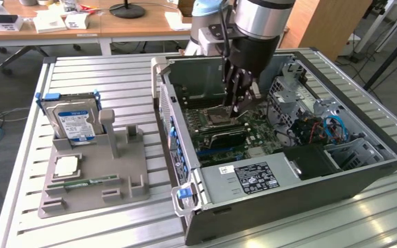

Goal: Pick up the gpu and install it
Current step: 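Insert the gpu into the slot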

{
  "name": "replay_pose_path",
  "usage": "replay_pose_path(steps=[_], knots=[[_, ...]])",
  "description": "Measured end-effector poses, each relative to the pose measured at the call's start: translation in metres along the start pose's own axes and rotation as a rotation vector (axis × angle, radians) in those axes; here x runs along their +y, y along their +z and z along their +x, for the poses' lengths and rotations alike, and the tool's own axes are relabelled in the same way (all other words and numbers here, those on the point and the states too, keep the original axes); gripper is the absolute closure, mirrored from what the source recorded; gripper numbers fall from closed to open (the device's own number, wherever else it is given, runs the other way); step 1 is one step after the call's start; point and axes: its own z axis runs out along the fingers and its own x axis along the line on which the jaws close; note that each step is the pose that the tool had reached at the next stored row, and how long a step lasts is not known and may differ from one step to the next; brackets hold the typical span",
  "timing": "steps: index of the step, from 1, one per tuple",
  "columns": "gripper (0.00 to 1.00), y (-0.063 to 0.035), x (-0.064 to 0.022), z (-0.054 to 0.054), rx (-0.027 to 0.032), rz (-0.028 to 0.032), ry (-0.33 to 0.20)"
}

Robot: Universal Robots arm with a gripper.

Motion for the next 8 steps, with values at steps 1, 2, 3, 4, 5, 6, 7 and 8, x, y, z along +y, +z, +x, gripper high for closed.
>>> replay_pose_path(steps=[1, 2, 3, 4, 5, 6, 7, 8], knots=[[0.61, -0.0026, 0.0, -0.0001, 0.0, -0.0001, 0.0], [0.61, -0.0049, 0.0, -0.0002, 0.0, 0.0, 0.0], [0.61, -0.007, 0.0, -0.0002, 0.0, 0.0, 0.0], [0.61, -0.0079, 0.0, -0.0003, 0.0, -0.0001, 0.0], [0.61, -0.0079, 0.0, -0.0003, -0.0002, 0.0001, 0.0], [0.61, -0.0079, 0.0, -0.0003, -0.0002, 0.0001, 0.0], [0.61, -0.0079, 0.0, -0.0003, -0.0002, 0.0001, 0.0], [0.61, -0.008, 0.0, -0.0003, 0.0, 0.0, 0.0]])
